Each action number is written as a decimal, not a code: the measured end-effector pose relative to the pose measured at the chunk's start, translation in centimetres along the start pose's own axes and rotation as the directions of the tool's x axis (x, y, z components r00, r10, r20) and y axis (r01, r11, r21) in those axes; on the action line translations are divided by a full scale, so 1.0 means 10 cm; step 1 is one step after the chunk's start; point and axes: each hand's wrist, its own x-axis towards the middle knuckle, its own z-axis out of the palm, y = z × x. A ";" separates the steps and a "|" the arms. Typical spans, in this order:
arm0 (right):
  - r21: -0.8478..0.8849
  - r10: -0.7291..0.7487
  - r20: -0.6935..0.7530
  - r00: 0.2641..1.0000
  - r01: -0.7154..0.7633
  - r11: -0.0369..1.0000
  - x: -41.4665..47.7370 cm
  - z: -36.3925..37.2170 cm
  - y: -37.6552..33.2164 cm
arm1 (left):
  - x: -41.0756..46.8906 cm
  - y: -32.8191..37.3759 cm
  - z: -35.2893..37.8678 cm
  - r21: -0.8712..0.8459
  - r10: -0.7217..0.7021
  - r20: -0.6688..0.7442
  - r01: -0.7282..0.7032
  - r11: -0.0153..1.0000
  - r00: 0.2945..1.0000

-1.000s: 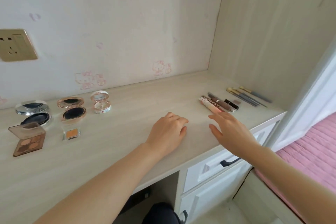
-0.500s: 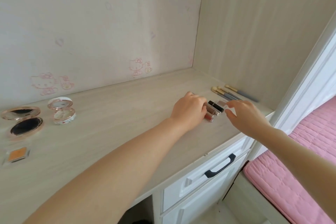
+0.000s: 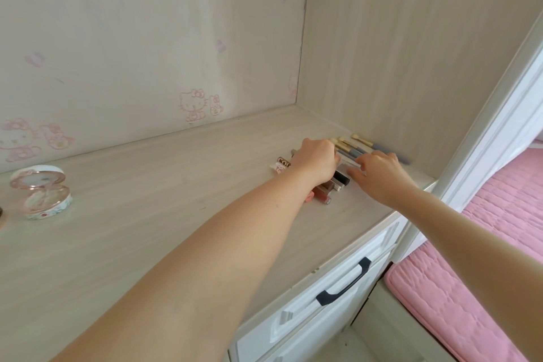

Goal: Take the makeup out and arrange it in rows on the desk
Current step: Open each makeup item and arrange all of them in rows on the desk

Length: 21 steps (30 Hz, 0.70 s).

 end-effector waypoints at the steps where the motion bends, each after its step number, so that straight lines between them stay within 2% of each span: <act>1: -0.006 -0.001 0.007 1.000 0.001 1.000 0.01 0.02 0.01 | 0.01 0.01 0.02 0.012 -0.010 0.021 0.010 1.000 1.000; 6: 0.006 -0.007 0.032 0.999 0.007 1.000 0.02 0.03 0.02 | 0.07 0.04 0.08 0.084 -0.011 0.100 0.003 0.996 0.995; 14: 0.066 0.116 0.037 0.993 -0.118 0.991 0.02 0.00 -0.06 | 0.10 0.05 0.12 0.067 -0.014 0.057 0.011 0.998 0.998; 16: 0.128 0.143 0.014 0.990 -0.143 0.981 0.01 0.01 -0.06 | 0.10 0.05 0.14 0.050 -0.019 0.049 0.016 0.999 0.999; 19: 0.335 0.191 -0.033 0.981 -0.169 0.927 -0.04 0.02 -0.06 | 0.09 0.03 0.15 0.004 -0.022 0.034 0.022 1.000 0.999; 21: 0.413 0.206 -0.089 0.974 -0.152 0.898 -0.08 -0.01 -0.06 | 0.07 0.03 0.15 -0.031 -0.014 -0.003 0.014 0.999 1.000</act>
